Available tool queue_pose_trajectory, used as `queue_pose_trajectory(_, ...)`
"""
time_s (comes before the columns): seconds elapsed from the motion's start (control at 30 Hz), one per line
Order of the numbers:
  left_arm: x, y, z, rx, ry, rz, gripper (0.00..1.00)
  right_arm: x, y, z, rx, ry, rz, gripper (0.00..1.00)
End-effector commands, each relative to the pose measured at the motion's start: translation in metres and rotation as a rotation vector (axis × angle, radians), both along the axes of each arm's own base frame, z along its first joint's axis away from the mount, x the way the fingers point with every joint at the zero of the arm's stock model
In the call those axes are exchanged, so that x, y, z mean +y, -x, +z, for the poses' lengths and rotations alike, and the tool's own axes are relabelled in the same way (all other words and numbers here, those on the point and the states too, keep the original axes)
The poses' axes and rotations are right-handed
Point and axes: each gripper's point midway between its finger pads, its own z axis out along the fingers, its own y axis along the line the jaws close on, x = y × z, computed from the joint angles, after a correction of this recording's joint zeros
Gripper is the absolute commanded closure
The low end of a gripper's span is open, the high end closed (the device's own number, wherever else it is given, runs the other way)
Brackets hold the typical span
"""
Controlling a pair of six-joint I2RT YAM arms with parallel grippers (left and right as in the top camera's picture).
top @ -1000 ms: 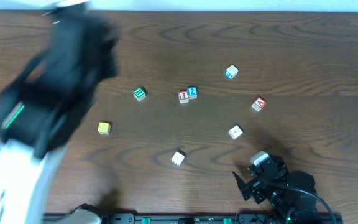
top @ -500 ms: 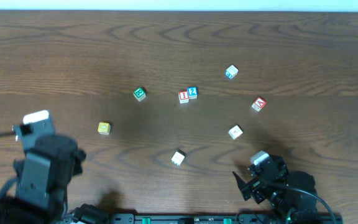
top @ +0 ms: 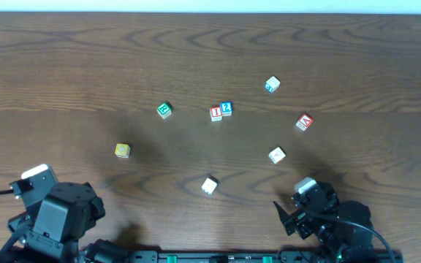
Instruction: Spell out Ai2
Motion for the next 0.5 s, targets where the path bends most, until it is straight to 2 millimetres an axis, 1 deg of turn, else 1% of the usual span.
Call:
queue_pose_trajectory(0.0, -0.002, -0.006, 0.002, -0.037, 0.017, 0.015, 0.05, 0.001, 0.001, -0.005, 0.017, -0.014, -0.004, 0.01)
queue_pose_trajectory(0.1, -0.003, -0.014, -0.008, -0.037, 0.009, 0.019, 0.05, 0.001, 0.001, -0.005, 0.017, -0.014, -0.004, 0.01)
queue_pose_trajectory(0.23, -0.002, -0.028, -0.033, -0.040, -0.037, 0.040, 0.05, 0.001, 0.001, -0.005, 0.017, -0.014, -0.004, 0.01)
queue_pose_trajectory(0.37, -0.005, -0.046, -0.057, -0.104, -0.015, 0.057, 0.05, 0.001, 0.001, -0.005, 0.017, -0.014, -0.004, 0.01)
queue_pose_trajectory(0.43, -0.011, -0.055, -0.068, -0.151, 0.021, 0.021, 0.05, 0.001, 0.001, -0.005, 0.017, -0.014, -0.004, 0.01)
queue_pose_trajectory(0.47, -0.017, -0.062, -0.075, -0.177, 0.039, -0.030, 0.05, 0.001, 0.001, -0.005, 0.017, -0.014, -0.004, 0.01)
